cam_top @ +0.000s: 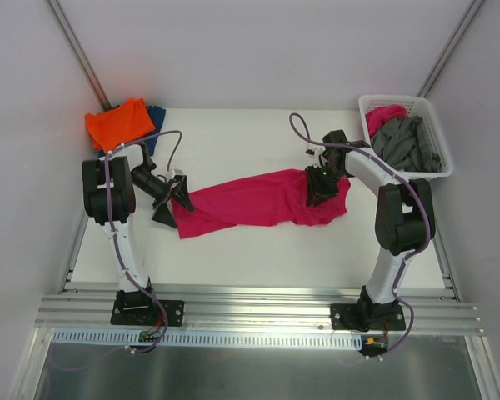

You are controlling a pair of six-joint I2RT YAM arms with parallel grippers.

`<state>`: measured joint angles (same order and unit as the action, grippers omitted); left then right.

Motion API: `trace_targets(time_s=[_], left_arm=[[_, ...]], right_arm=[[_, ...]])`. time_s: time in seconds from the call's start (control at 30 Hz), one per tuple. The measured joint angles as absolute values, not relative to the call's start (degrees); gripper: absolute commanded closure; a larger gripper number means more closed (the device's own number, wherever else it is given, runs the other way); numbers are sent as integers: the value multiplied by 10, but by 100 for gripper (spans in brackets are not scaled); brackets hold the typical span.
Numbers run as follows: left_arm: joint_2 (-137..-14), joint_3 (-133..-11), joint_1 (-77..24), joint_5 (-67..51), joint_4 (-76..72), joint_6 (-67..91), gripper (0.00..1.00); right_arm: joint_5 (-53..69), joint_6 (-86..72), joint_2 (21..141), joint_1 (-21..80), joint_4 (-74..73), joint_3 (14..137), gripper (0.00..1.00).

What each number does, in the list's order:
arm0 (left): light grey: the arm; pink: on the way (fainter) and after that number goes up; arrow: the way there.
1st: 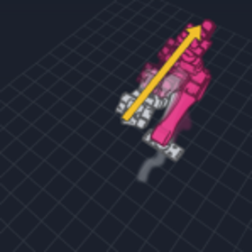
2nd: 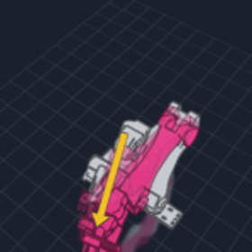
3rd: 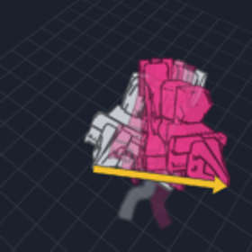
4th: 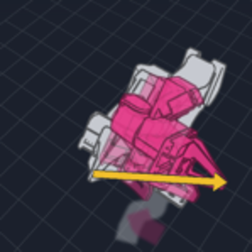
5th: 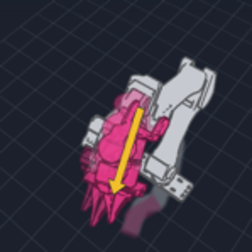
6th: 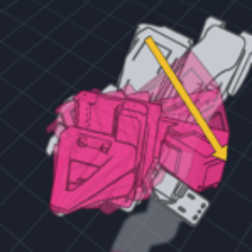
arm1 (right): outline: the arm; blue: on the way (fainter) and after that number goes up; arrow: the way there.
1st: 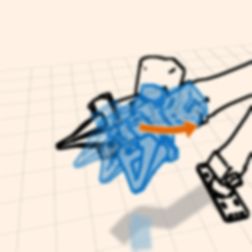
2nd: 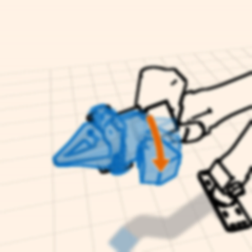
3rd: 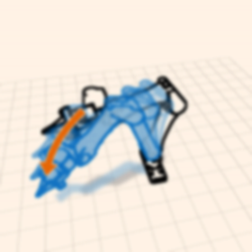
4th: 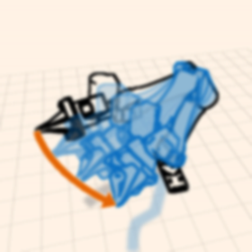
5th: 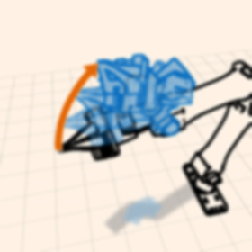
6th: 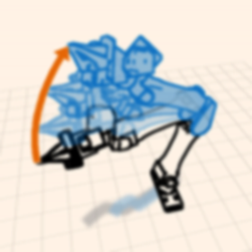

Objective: Fold and stack the t-shirts
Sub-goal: Fold the tshirt

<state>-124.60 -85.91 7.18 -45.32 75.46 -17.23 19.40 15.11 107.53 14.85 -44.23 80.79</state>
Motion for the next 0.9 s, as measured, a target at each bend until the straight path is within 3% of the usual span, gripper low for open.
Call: trace_targets(time_s=[0.2,0.27,0.3,0.33,0.37,0.73,0.9], left_arm=[[-1246,-859,72,-448,755,-172,1],[-1246,-859,72,-448,755,-172,1],[-1246,-859,72,-447,755,-172,1],[-1246,-859,72,-447,755,-172,1],[-1246,-859,72,-446,755,-172,1],[-1242,-857,71,-444,755,-172,1],[-1232,-852,71,-444,755,-171,1]], right_arm=[[196,143,1075,134,-443,785,62],[196,142,1074,130,-442,780,68],[196,141,1074,129,-442,777,73],[198,140,1074,127,-442,775,91],[199,141,1074,126,-442,775,99],[191,141,1074,116,-443,792,99],[164,168,1074,103,-444,855,99]])
